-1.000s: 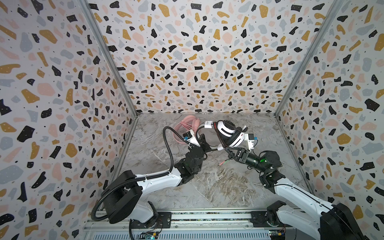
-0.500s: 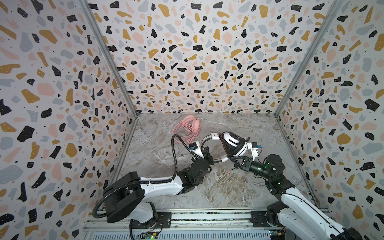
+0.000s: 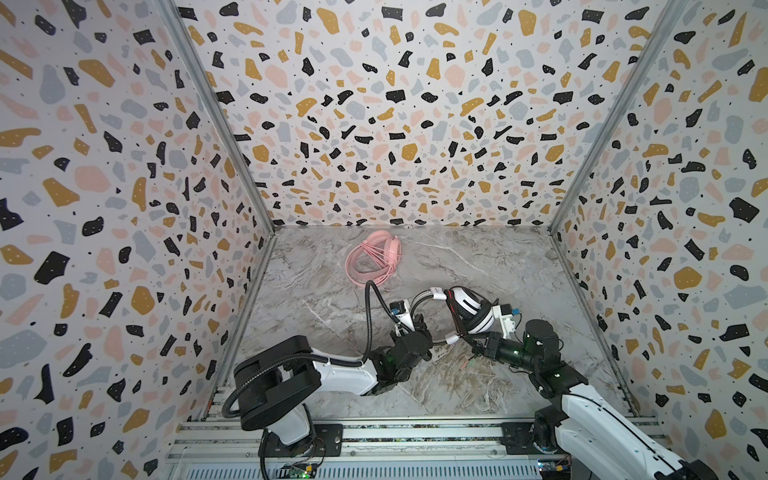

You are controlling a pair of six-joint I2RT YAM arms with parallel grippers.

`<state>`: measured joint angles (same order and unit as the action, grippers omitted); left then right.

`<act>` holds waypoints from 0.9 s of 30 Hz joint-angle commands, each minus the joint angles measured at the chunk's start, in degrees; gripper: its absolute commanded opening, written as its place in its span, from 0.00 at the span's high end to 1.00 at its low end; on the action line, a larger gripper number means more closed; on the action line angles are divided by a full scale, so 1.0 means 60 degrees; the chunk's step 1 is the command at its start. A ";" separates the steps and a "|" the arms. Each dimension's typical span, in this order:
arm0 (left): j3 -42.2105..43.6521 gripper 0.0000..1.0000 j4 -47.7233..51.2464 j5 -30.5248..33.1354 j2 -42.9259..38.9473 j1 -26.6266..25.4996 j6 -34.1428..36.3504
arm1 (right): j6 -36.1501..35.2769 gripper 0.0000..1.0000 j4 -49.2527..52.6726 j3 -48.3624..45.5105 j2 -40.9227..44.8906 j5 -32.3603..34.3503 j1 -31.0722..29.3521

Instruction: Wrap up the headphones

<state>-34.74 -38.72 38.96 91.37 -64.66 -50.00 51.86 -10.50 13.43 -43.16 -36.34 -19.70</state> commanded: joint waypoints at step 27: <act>-0.0265 1.00 0.0511 -0.1322 0.0934 -0.1283 -0.0615 | -0.2015 0.63 0.0364 0.0961 -0.1057 0.1229 0.0223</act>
<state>-34.89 -37.19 41.08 95.94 -68.10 -55.22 44.84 -4.05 14.63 -48.56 -33.41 -19.40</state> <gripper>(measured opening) 0.092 0.373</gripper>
